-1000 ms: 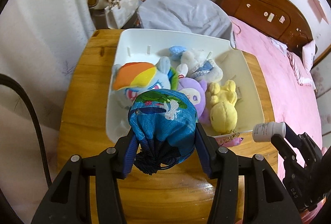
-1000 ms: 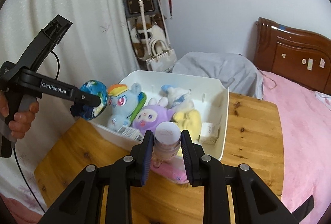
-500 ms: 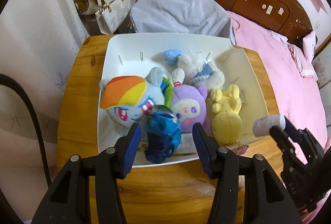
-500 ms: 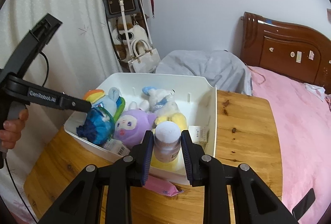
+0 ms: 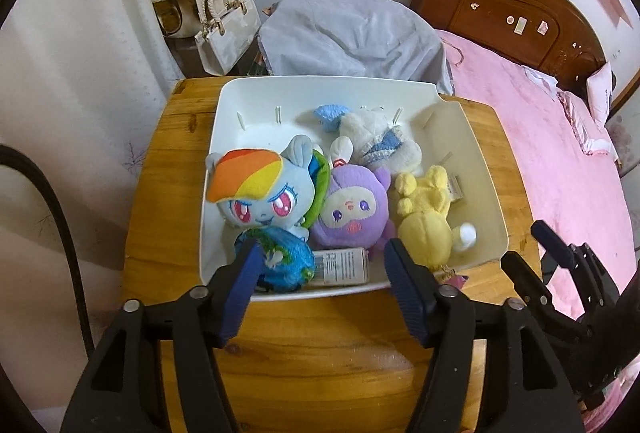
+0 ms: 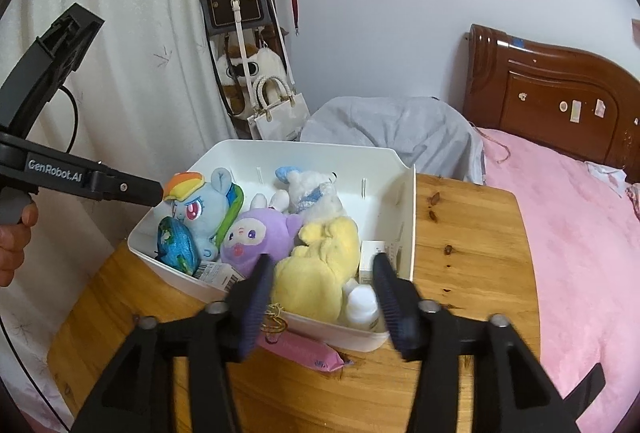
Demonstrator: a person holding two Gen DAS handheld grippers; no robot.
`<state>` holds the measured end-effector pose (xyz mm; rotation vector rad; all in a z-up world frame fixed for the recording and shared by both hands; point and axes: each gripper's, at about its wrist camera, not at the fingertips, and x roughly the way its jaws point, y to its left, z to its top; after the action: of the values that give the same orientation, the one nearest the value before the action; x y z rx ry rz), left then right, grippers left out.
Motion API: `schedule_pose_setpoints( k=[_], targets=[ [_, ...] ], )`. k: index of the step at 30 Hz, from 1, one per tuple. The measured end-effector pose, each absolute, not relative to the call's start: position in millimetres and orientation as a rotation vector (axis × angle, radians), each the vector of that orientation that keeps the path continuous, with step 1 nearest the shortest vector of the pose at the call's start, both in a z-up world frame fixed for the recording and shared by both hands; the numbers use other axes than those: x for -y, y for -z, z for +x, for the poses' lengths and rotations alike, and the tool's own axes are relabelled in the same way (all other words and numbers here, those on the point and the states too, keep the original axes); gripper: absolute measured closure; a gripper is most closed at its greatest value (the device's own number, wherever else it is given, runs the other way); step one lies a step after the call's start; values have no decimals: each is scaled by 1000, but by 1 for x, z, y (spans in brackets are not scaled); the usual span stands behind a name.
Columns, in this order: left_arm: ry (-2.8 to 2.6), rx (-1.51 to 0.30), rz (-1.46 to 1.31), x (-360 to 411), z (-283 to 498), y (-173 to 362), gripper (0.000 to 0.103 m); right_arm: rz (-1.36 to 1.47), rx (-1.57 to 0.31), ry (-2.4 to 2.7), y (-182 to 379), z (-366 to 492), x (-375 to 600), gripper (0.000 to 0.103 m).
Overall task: Organize objects
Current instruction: 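Withdraw both tools from the tray, moving the right tool toward the pink wipes pack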
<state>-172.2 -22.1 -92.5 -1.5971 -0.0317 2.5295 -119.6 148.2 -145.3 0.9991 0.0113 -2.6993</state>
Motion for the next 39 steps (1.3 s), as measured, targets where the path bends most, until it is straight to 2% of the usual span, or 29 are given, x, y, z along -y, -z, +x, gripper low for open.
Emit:
schedule_pose_setpoints(
  k=[3,9,15,24,30,39],
  targets=[
    [-2540,31,-1595,19,-160,85,31,995,2,2696,141,-114,-152,35],
    [-2574,1,-1579,15,-131,73,28,1015,23,2678,137,-107,-155,29],
    [-2643,-24,-1610,22,-94,68,27,1057,35,2646,140,-104,-154,27],
    [-2670,114,-1657,34,-57,69,27,1143,86,2623,159,-105,-150,23],
    [-2638,153,-1709,37,-47,79,27,1193,195,2646,174,-107,-149,21],
    [-2600,170,-1765,54,-50,85,27,1274,246,2689,201,-111,-139,19]
  ],
)
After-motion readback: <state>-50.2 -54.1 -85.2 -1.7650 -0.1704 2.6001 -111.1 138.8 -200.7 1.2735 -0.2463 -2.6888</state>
